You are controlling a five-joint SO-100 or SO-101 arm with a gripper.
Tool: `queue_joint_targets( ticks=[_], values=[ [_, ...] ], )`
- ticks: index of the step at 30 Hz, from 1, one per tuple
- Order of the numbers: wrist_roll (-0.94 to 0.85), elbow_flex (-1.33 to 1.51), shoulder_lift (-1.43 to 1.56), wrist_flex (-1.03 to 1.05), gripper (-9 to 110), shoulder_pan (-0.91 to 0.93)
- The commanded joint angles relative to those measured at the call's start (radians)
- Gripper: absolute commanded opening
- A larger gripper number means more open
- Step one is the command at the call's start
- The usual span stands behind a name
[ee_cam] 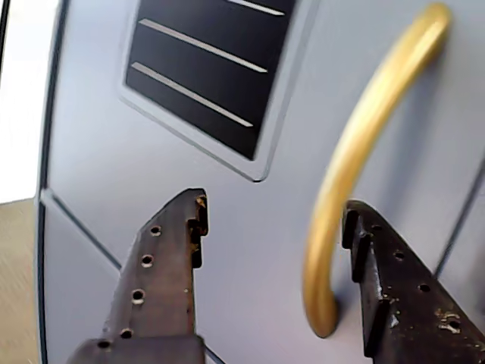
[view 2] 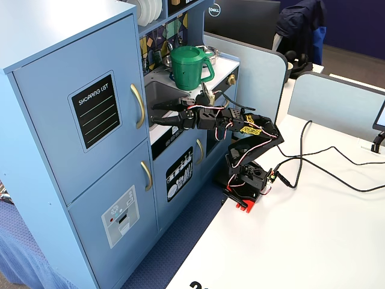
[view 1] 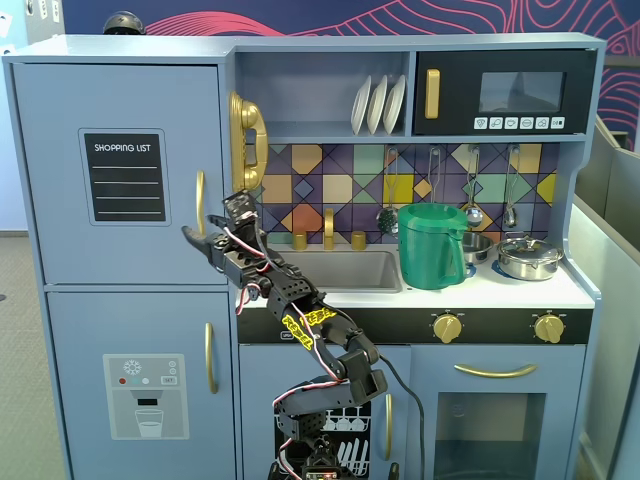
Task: Open the left cabinet door
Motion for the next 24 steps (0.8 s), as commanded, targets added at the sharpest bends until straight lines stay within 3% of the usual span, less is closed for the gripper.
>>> queue_joint_targets(
  ticks=[1, 17, 24],
  values=[
    [0.064, -0.051, 0.008, -0.008, 14, 0.025],
    [0.140, -0.066, -0.167, -0.126, 13, 0.029],
    [0.087, -0.097, -0.233, -0.160, 13, -0.023]
  ],
)
